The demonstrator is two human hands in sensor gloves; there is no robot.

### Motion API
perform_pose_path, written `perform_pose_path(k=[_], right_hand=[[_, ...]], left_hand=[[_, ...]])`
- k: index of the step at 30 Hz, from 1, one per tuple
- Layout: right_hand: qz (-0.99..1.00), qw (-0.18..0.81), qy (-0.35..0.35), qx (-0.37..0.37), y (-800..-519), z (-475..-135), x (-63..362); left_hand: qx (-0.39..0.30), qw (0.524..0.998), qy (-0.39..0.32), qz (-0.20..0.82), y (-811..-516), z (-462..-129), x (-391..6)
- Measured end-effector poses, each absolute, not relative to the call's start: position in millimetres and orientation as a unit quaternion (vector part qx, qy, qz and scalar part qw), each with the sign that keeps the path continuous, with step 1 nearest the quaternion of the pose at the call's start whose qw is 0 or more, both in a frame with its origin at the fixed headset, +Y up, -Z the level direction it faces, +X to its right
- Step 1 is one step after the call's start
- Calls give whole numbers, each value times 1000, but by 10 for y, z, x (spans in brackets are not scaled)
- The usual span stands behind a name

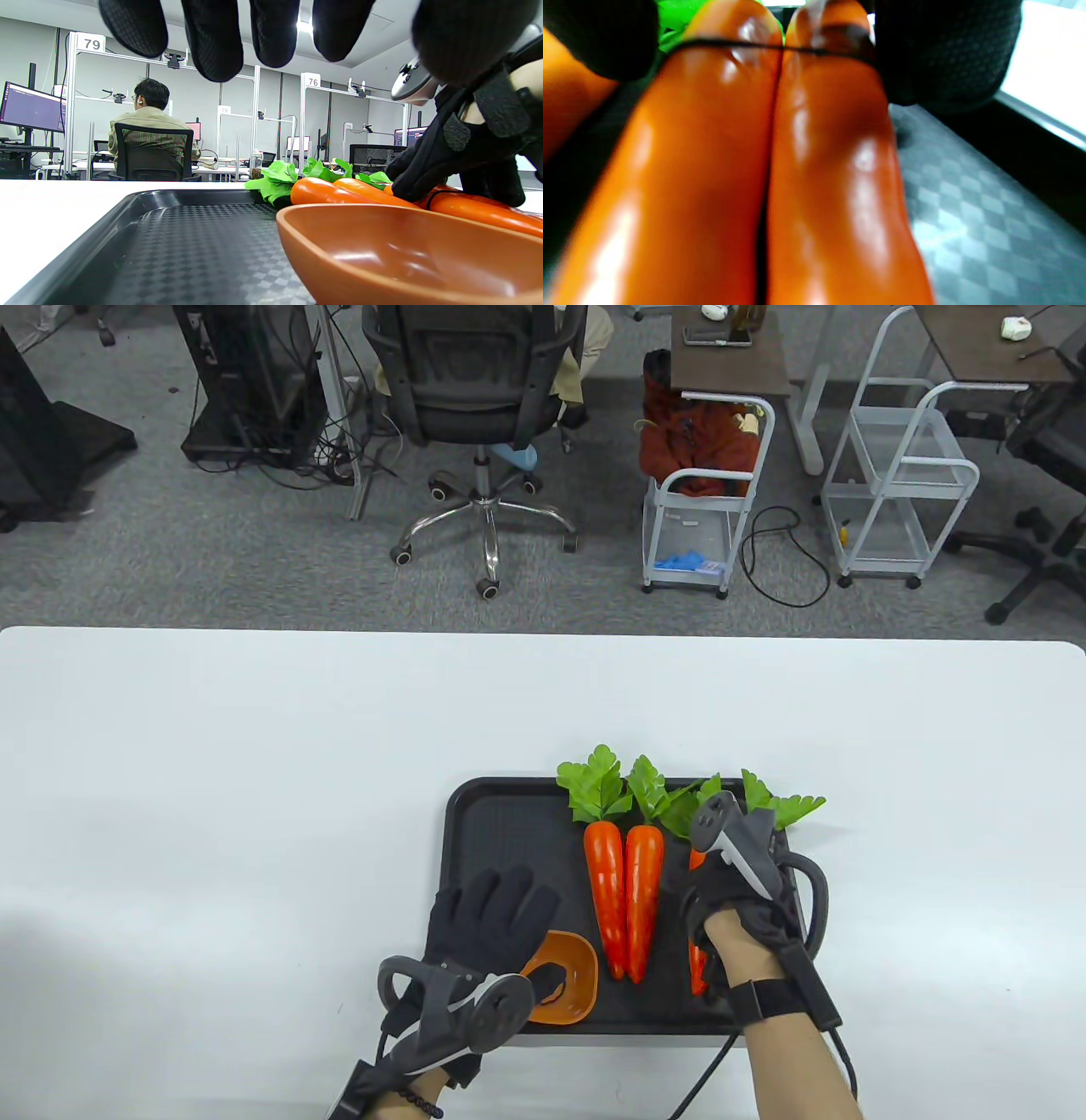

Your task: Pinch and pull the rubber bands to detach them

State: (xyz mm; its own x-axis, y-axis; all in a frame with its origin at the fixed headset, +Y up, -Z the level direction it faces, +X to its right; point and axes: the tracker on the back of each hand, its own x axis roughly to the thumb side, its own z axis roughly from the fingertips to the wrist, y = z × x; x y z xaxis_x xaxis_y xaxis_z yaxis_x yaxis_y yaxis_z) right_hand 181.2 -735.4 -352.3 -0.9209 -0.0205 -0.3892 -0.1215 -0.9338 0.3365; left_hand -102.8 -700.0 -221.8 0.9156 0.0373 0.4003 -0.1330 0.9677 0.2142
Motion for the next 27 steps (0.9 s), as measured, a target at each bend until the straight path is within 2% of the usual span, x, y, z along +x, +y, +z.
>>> perform_pose_path(k=[9, 16, 27], right_hand=[[965, 36, 170, -198, -7468, -3517, 1861], [961, 78, 176, -199, -7402, -3446, 1997], [946, 251, 120, -168, -7172, -3163, 2296]], left_hand=[[109, 972, -202, 48, -7013, -2239, -1017], [107, 972, -202, 47, -7022, -2231, -1013], [98, 971, -207, 70, -7040, -2227, -994]])
